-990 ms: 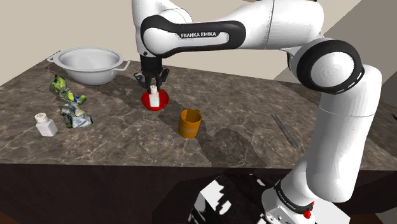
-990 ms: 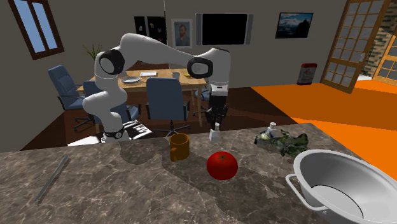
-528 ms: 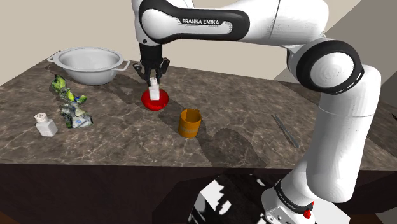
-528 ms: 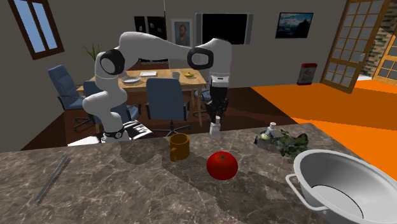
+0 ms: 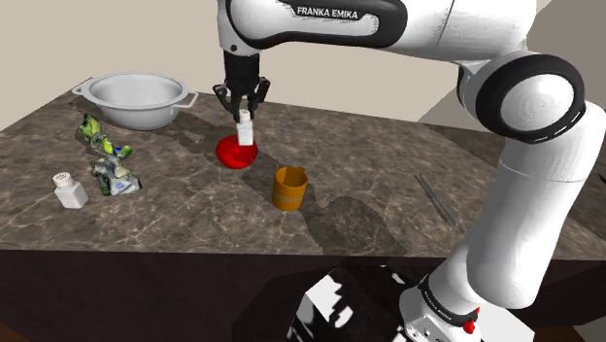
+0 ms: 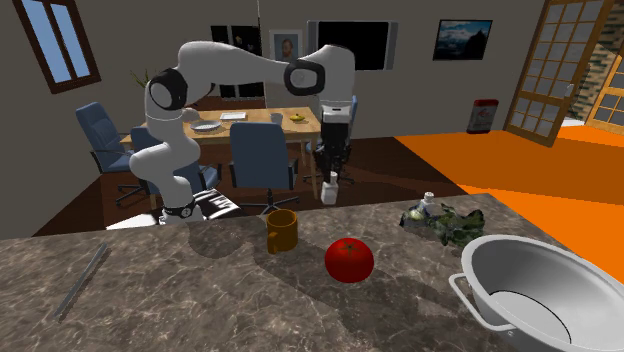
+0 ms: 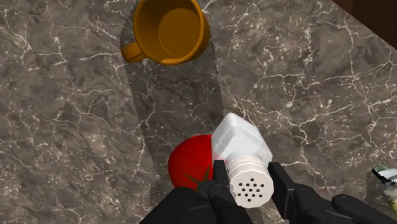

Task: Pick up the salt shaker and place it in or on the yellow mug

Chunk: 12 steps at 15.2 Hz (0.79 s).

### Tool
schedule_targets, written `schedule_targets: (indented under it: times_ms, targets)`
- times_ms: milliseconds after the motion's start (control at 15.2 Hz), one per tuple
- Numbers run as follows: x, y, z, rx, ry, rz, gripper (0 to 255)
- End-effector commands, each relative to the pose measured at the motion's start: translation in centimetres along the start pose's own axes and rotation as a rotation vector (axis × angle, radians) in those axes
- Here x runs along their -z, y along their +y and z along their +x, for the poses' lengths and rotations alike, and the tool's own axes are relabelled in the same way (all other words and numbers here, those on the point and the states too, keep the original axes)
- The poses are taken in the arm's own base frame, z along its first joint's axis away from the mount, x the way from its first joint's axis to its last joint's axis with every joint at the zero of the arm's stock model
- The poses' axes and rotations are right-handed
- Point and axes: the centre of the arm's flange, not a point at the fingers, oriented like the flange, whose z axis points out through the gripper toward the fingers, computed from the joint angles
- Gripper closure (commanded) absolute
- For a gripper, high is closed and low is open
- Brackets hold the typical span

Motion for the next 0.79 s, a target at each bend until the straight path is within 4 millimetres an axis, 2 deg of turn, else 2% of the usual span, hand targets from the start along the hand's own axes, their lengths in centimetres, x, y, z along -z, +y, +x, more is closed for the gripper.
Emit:
schedule_targets:
  times_ms: [0, 726]
  targets:
    - [0.5, 2.1, -1.5, 0.0, 0.0, 0.0, 255]
    - [3.1, 12.4, -10.7, 0.0, 0.0, 0.0, 255]
